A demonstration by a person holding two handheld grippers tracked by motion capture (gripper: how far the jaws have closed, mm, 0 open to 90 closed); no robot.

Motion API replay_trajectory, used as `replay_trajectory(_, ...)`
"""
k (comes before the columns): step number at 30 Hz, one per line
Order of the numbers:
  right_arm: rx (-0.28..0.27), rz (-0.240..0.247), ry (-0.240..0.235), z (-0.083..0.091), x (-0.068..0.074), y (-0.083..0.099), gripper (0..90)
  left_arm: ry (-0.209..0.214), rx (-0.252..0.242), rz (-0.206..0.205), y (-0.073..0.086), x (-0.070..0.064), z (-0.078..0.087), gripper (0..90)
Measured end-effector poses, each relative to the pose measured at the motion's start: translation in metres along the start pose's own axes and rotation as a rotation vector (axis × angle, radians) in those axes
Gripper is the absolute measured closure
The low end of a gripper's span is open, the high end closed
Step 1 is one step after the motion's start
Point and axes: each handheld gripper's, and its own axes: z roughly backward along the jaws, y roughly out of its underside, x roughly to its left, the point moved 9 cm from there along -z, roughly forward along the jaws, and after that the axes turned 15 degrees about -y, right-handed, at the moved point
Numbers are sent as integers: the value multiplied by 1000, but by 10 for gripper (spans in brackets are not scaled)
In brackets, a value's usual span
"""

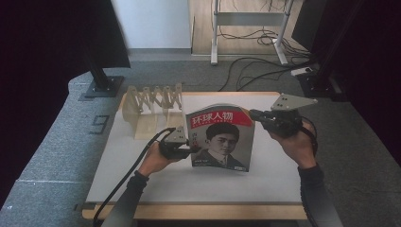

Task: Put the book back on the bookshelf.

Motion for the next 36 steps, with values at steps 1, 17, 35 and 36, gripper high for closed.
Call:
replay_trajectory(1,0,-2,-1,0,0,1,858,3,1,-2,-4,1,1,708)
replay_trajectory(17,8,-10,-22,2,2,3,854,31,19,21,-51,16,19,740)
replay_trajectory(35,4,-35,43,12,-14,28,569,27,-15,28,-50,12,20,866)
replay_trajectory(36,4,-48,51,12,-17,35,529,20,-16,29,-50,12,20,866)
